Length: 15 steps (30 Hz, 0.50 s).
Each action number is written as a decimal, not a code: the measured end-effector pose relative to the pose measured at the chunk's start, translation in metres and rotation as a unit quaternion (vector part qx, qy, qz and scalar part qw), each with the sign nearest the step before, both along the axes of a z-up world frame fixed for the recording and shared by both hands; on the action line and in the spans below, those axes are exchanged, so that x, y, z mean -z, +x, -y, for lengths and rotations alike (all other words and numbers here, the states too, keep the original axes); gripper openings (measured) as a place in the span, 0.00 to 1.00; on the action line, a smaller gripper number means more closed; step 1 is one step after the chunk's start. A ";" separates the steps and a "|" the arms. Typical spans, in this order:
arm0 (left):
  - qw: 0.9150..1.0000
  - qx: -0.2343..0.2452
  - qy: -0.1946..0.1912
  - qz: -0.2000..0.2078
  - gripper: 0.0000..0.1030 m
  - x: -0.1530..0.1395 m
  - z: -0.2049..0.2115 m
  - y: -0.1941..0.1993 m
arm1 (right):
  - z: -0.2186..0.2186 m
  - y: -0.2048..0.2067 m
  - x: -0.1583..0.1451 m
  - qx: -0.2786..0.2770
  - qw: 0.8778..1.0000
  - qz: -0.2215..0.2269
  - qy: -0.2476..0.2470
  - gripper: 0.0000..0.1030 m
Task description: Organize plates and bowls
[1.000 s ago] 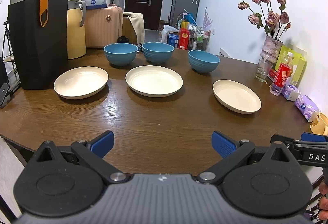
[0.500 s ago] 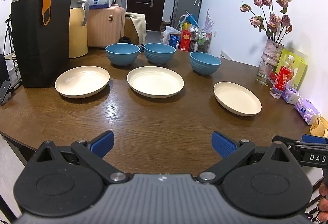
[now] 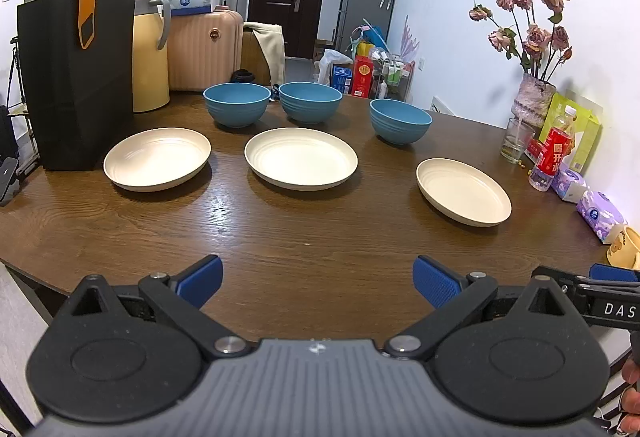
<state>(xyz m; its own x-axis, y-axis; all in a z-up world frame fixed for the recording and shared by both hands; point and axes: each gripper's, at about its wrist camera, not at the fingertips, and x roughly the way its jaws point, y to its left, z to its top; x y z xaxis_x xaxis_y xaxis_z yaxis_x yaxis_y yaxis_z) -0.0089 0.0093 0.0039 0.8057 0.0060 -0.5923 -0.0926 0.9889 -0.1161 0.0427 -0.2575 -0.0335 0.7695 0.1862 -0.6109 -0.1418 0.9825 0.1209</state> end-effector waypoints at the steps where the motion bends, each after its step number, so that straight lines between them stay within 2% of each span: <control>1: 1.000 0.000 0.000 0.000 1.00 0.000 0.000 0.000 | 0.000 0.000 0.000 0.000 1.000 0.000 0.000 1.00; 15: 1.000 -0.003 0.000 -0.003 1.00 0.002 0.002 0.005 | 0.002 0.007 0.004 -0.003 1.000 -0.002 0.001 1.00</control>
<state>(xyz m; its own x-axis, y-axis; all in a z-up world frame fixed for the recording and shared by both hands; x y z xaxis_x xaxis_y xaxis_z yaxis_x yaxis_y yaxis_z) -0.0038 0.0068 0.0016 0.8021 0.0113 -0.5970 -0.0994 0.9884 -0.1149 0.0496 -0.2596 -0.0375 0.7657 0.1930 -0.6135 -0.1479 0.9812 0.1241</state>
